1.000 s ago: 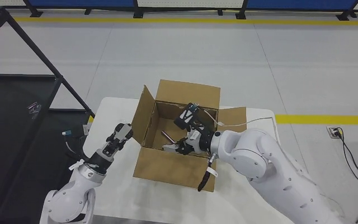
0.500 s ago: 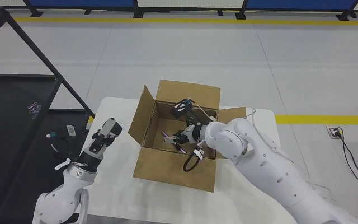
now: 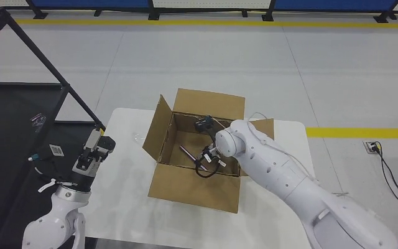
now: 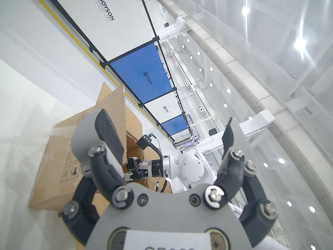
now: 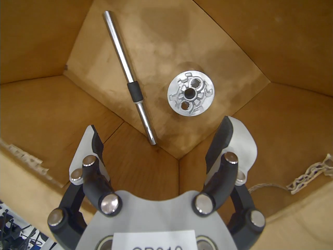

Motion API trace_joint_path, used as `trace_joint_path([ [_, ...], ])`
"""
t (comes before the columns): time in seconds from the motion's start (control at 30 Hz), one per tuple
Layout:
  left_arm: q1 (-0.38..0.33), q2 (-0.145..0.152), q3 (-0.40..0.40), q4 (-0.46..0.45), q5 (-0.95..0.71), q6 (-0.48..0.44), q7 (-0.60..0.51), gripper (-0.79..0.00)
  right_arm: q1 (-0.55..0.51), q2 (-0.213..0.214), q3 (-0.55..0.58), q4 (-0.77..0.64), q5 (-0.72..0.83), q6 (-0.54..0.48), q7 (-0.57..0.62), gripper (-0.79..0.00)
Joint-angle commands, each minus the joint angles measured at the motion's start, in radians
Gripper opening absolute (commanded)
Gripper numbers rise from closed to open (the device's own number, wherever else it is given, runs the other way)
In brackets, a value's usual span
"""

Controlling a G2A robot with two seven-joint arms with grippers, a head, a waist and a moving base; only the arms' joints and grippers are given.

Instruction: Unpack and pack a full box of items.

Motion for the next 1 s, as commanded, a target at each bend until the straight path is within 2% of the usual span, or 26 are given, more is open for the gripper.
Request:
trace_joint_path([
  [0.0, 0.0, 0.0, 0.0, 0.0, 0.0, 0.0, 0.0, 0.0, 0.006, -0.024, -0.007, 0.062, 0.005, -0.009, -0.032, 0.0],
  [0.13, 0.0, 0.0, 0.0, 0.0, 0.0, 0.0, 0.0, 0.0, 0.007, -0.066, -0.009, 0.187, 0.034, -0.088, -0.122, 0.0],
  [0.37, 0.0, 0.0, 0.0, 0.0, 0.0, 0.0, 0.0, 0.0, 0.011, -0.137, -0.033, 0.342, 0.004, -0.057, -0.186, 0.0],
  [0.57, 0.0, 0.0, 0.0, 0.0, 0.0, 0.0, 0.0, 0.0, 0.019, -0.181, -0.031, 0.426, 0.008, -0.092, -0.201, 0.0],
  [0.63, 0.0, 0.0, 0.0, 0.0, 0.0, 0.0, 0.0, 0.0, 0.021, -0.193, -0.03, 0.448, 0.007, -0.1, -0.206, -0.419],
  [0.7, 0.0, 0.0, 0.0, 0.0, 0.0, 0.0, 0.0, 0.0, 0.024, -0.203, -0.027, 0.469, 0.007, -0.106, -0.211, -0.613],
  [0.8, 0.0, 0.0, 0.0, 0.0, 0.0, 0.0, 0.0, 0.0, 0.028, -0.216, -0.023, 0.497, 0.005, -0.113, -0.221, -0.785],
  [0.97, 0.0, 0.0, 0.0, 0.0, 0.0, 0.0, 0.0, 0.0, 0.03, -0.231, -0.01, 0.537, 0.008, -0.123, -0.255, -0.785],
])
